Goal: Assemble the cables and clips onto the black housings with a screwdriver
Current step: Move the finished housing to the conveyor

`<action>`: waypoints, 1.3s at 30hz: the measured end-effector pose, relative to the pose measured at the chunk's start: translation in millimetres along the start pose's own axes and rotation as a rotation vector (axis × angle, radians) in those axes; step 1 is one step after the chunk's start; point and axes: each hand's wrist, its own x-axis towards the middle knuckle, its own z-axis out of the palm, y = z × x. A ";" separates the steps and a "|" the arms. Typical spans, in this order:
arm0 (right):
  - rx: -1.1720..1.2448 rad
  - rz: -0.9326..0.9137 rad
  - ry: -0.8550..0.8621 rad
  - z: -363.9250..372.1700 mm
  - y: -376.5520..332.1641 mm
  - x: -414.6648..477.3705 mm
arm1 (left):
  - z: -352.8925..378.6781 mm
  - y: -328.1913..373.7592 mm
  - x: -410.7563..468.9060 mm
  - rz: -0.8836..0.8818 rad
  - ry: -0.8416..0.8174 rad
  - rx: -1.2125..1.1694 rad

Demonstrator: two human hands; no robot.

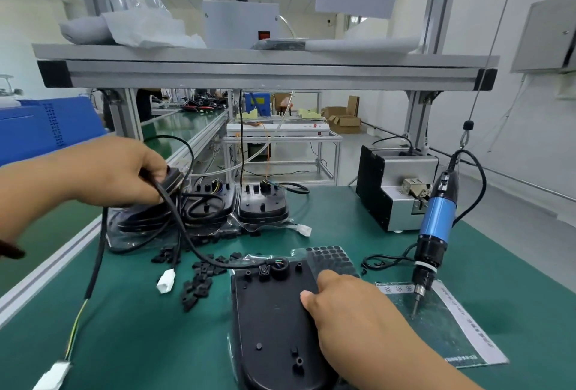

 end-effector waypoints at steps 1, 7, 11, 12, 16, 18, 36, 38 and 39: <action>0.007 0.008 0.001 -0.5 -1.3 -0.3 | -4.1 4.2 -1.6 -0.020 -0.106 -0.166; -0.001 0.059 0.012 0.6 -7.3 -0.9 | -22.0 44.3 -9.0 -0.085 -0.412 -1.139; 0.094 0.166 0.016 -2.8 -6.4 3.3 | 6.6 102.6 -8.9 -0.402 0.030 -1.651; 0.205 0.221 0.044 -4.5 -6.3 5.4 | 14.3 113.0 -11.2 -0.445 0.135 -1.782; 0.896 0.030 0.131 -3.8 -7.2 -10.8 | 30.4 130.3 -23.3 -0.656 0.546 -2.115; 1.059 -0.086 0.221 1.5 -8.6 -19.5 | 37.9 134.3 -36.4 -0.727 0.736 -2.173; 0.545 0.365 0.200 10.6 2.4 8.5 | 148.7 148.3 -124.1 -0.775 0.381 -1.450; 0.507 0.413 0.223 16.0 -3.9 7.8 | 140.3 151.6 -113.9 -0.762 0.314 -1.673; 0.529 0.428 0.226 17.8 -5.2 7.7 | 135.2 156.7 -109.6 -0.764 0.272 -1.738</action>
